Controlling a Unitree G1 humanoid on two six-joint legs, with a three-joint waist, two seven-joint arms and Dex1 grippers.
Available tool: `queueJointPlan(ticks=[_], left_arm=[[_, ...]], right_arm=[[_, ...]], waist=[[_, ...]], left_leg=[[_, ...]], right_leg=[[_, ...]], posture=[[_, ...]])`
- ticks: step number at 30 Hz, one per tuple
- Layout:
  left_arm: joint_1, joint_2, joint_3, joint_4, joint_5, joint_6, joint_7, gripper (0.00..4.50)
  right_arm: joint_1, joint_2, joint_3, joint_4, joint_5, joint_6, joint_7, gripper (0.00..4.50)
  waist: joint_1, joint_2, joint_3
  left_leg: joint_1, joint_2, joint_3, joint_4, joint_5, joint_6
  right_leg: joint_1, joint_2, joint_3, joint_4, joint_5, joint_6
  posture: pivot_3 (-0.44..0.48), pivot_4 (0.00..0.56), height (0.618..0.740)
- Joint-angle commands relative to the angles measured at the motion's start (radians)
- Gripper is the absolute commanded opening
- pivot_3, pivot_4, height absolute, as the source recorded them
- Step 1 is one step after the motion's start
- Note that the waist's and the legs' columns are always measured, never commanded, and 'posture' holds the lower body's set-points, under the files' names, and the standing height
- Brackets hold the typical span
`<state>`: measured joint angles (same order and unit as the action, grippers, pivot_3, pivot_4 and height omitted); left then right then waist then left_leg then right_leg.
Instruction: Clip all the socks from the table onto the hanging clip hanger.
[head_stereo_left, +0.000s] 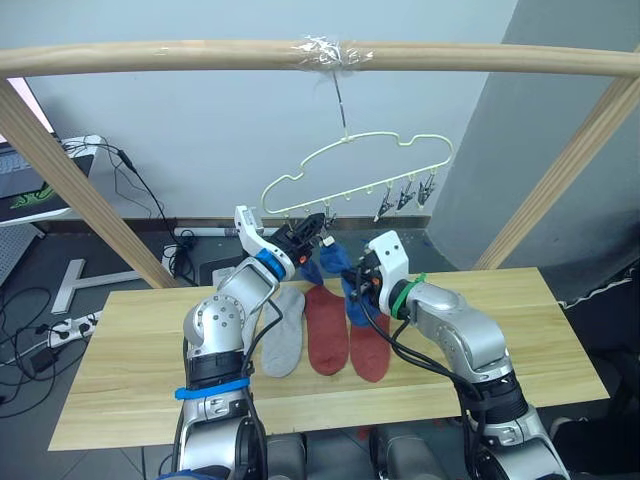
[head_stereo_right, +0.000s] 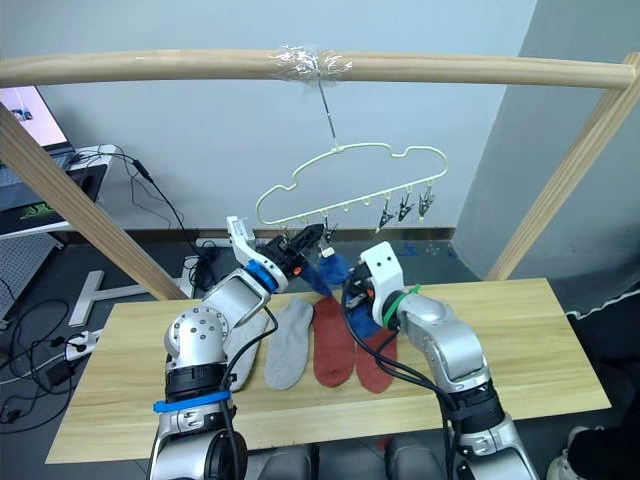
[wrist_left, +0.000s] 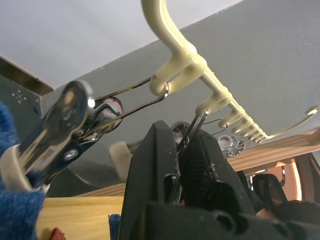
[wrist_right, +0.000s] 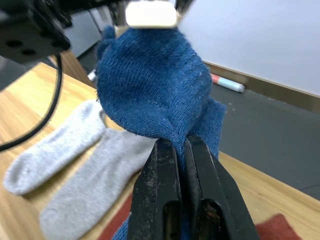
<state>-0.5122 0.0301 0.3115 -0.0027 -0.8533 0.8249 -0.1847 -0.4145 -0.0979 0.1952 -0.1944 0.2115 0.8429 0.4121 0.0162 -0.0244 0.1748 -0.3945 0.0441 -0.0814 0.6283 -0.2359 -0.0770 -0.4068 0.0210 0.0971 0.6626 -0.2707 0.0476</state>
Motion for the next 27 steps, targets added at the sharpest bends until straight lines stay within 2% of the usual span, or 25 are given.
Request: queueJointPlan(ticks=[1, 14, 16, 22, 27], left_arm=[[0.008, 0.004, -0.016, -0.032, -0.016, 0.011, -0.004, 0.20], [0.022, 0.017, -0.034, -0.049, -0.027, 0.017, -0.036, 0.20], [0.025, 0.013, -0.026, -0.053, -0.042, 0.023, -0.035, 0.93], [0.033, 0.045, -0.011, -0.074, -0.069, 0.051, -0.037, 2.77], [0.093, 0.152, 0.040, -0.174, -0.175, 0.162, -0.028, 4.27]], right_arm=[[-0.031, 0.006, -0.027, -0.053, 0.027, 0.003, -0.007, 0.04], [-0.050, 0.013, -0.034, -0.074, 0.060, 0.027, -0.036, 0.04], [-0.049, 0.011, -0.031, -0.071, 0.060, 0.024, -0.037, 0.00], [-0.042, 0.009, -0.021, -0.051, 0.056, 0.007, -0.037, 0.00], [-0.039, 0.012, -0.012, -0.024, 0.050, -0.016, -0.037, 0.00]], waist=[[0.001, 0.000, 0.000], [0.004, 0.000, 0.000], [0.004, 0.000, 0.000], [0.005, 0.000, 0.001], [0.002, 0.000, 0.002]], left_leg=[[0.000, 0.000, 0.000, 0.000, 0.000, 0.000], [0.000, 0.000, 0.000, 0.000, 0.000, 0.000], [-0.001, 0.000, 0.000, 0.000, 0.000, 0.000], [-0.003, 0.000, 0.000, 0.000, 0.000, 0.000], [-0.004, 0.001, 0.000, -0.001, 0.000, 0.000]], right_leg=[[0.000, 0.000, 0.000, 0.000, 0.000, 0.000], [0.000, 0.000, 0.000, 0.000, 0.000, 0.000], [-0.001, 0.000, 0.000, -0.001, 0.000, 0.000], [-0.003, 0.000, 0.000, 0.000, 0.000, 0.000], [-0.004, 0.000, 0.000, 0.000, 0.000, 0.000]], posture=[[0.164, 0.166, 0.740], [0.157, 0.169, 0.740], [0.160, 0.168, 0.740], [0.169, 0.168, 0.740], [0.182, 0.169, 0.740]])
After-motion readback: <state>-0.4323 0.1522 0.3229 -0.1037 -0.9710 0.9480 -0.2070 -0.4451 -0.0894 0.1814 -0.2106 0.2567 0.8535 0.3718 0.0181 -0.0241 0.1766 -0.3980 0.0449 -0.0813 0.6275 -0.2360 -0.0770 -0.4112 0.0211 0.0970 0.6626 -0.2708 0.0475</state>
